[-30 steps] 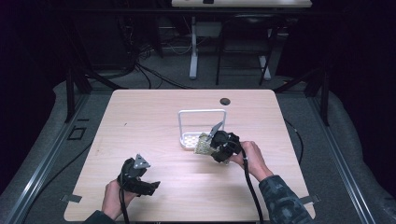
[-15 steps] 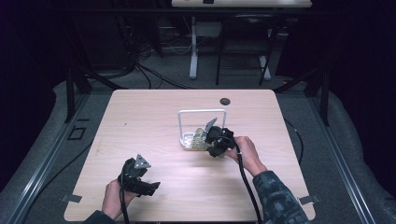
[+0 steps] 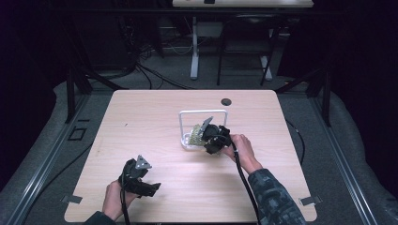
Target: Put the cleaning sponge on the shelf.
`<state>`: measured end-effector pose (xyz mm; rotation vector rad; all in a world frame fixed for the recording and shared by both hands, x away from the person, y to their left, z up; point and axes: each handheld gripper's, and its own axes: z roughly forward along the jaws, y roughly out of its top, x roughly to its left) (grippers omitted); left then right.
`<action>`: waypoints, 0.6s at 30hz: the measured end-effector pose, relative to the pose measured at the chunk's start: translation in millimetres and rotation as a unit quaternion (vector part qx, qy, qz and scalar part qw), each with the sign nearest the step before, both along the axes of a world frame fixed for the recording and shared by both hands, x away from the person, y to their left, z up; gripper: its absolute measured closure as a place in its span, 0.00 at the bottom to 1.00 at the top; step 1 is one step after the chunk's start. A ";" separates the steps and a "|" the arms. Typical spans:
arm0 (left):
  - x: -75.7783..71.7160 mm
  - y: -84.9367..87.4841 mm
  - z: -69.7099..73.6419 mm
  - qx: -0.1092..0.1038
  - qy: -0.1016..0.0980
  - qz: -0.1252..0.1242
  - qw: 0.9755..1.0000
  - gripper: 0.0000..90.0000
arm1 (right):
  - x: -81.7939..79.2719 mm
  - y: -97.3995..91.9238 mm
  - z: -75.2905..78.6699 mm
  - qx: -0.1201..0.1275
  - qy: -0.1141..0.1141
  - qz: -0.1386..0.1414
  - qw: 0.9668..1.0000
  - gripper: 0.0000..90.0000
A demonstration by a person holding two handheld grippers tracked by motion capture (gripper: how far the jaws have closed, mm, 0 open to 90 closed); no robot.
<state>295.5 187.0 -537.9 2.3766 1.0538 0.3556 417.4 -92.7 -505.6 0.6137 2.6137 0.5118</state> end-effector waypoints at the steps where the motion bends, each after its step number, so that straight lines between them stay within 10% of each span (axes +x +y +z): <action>1: -0.1 0.0 -0.1 0.000 0.000 0.000 1.000 0.19 | 1.0 0.9 -1.8 0.000 0.001 0.000 1.000 0.49; 18: -0.3 -0.5 -1.7 0.004 0.001 -0.003 1.000 0.19 | 11.0 19.2 -16.8 -0.028 -0.023 -0.010 0.999 0.47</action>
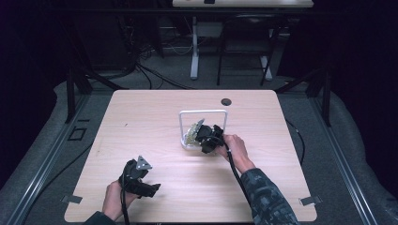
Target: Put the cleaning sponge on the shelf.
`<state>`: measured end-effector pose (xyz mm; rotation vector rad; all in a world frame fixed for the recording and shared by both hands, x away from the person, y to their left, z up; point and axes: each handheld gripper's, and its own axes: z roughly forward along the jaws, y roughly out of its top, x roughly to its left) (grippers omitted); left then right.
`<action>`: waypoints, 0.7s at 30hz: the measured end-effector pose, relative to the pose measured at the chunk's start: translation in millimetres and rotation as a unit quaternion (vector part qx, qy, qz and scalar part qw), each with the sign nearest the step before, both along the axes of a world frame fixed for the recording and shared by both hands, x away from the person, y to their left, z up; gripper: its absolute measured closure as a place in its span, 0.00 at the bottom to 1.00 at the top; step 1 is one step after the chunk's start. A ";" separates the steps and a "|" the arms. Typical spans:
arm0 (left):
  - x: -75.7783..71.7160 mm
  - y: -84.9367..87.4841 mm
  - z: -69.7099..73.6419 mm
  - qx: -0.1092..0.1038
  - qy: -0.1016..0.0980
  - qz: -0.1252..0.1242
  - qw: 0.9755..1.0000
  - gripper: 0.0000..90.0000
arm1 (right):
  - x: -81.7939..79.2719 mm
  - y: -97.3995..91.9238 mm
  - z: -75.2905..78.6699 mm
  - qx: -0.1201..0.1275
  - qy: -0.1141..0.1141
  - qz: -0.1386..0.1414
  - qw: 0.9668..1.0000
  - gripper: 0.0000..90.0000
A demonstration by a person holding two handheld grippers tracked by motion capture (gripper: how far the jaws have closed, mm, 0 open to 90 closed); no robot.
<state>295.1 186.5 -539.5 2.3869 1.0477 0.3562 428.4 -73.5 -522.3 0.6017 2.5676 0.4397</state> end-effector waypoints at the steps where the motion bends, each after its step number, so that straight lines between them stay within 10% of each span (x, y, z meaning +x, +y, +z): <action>1: 0.0 -0.1 0.0 0.000 0.000 0.000 1.000 0.19 | 1.1 0.7 -0.7 -0.002 -0.001 -0.001 1.000 0.46; 21: -0.4 -1.9 -1.9 0.002 0.004 -0.003 1.000 0.19 | 12.7 12.4 -14.5 -0.032 -0.007 -0.023 0.999 0.36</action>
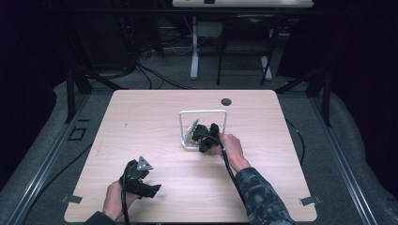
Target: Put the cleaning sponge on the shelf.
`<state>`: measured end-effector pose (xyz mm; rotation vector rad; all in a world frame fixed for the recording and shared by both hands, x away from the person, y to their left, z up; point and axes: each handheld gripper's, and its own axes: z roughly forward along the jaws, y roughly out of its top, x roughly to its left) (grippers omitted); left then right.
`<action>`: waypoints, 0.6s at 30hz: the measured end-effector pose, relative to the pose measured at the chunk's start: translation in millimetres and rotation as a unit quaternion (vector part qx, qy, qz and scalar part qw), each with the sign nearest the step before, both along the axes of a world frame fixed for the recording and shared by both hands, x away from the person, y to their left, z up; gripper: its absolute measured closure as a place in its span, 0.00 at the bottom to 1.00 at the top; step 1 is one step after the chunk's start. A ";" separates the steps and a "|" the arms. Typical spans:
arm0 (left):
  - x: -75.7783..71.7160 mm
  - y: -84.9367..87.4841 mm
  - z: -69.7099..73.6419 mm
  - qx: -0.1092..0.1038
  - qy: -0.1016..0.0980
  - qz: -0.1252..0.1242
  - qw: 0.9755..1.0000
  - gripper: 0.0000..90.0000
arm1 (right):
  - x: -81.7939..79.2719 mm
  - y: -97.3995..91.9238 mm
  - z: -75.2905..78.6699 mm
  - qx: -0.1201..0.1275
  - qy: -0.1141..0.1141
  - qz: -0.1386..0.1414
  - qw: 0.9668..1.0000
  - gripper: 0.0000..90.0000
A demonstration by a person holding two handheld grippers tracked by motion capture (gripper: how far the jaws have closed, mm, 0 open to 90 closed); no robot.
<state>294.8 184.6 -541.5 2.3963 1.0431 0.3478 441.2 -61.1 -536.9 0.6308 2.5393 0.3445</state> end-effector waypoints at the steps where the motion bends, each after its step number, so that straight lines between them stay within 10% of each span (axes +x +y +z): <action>1: 0.0 -0.1 -0.2 0.000 0.000 0.000 1.000 0.19 | 1.0 0.3 -0.1 0.002 0.006 -0.002 1.000 0.35; 18: -0.9 0.7 1.3 -0.001 -0.004 0.001 1.000 0.20 | 2.1 4.7 -1.3 0.002 -0.010 -0.012 1.000 0.16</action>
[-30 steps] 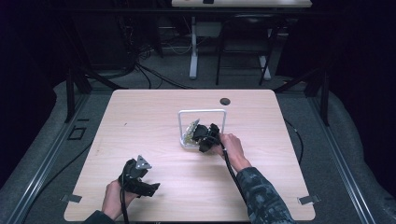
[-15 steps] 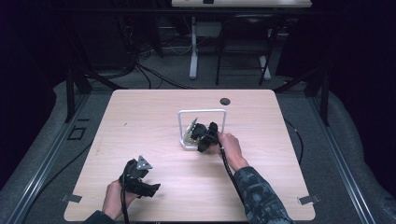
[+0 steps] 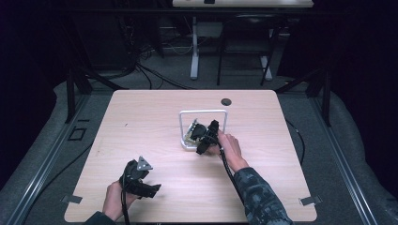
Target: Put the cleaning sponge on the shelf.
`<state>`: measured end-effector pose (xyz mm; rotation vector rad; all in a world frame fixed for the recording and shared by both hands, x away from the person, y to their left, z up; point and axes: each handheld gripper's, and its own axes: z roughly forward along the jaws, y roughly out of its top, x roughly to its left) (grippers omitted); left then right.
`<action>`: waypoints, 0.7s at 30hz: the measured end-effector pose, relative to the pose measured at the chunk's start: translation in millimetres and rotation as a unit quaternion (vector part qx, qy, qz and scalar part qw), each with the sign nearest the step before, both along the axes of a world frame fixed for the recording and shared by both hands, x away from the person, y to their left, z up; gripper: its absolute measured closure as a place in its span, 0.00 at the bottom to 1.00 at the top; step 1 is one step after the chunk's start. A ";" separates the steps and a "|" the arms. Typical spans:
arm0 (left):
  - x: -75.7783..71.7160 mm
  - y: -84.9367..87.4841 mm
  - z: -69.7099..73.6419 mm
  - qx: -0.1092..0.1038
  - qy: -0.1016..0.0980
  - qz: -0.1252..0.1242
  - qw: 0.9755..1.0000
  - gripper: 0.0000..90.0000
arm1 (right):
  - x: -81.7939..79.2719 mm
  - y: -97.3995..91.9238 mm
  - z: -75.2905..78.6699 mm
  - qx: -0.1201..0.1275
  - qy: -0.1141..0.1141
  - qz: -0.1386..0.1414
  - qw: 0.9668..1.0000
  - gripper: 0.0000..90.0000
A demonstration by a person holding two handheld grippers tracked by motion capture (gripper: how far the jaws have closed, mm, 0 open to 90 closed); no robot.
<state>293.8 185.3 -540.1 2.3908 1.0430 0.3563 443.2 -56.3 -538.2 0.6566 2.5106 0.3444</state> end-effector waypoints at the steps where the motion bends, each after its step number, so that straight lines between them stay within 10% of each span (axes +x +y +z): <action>1: 0.0 -0.1 -0.1 0.001 0.000 0.001 1.000 0.20 | -0.2 -0.1 0.2 0.003 0.001 0.000 1.000 0.16; 21: -0.7 -1.2 0.6 0.001 -0.001 0.001 1.000 0.20 | -17.6 -6.2 27.3 0.080 0.045 0.026 0.995 0.09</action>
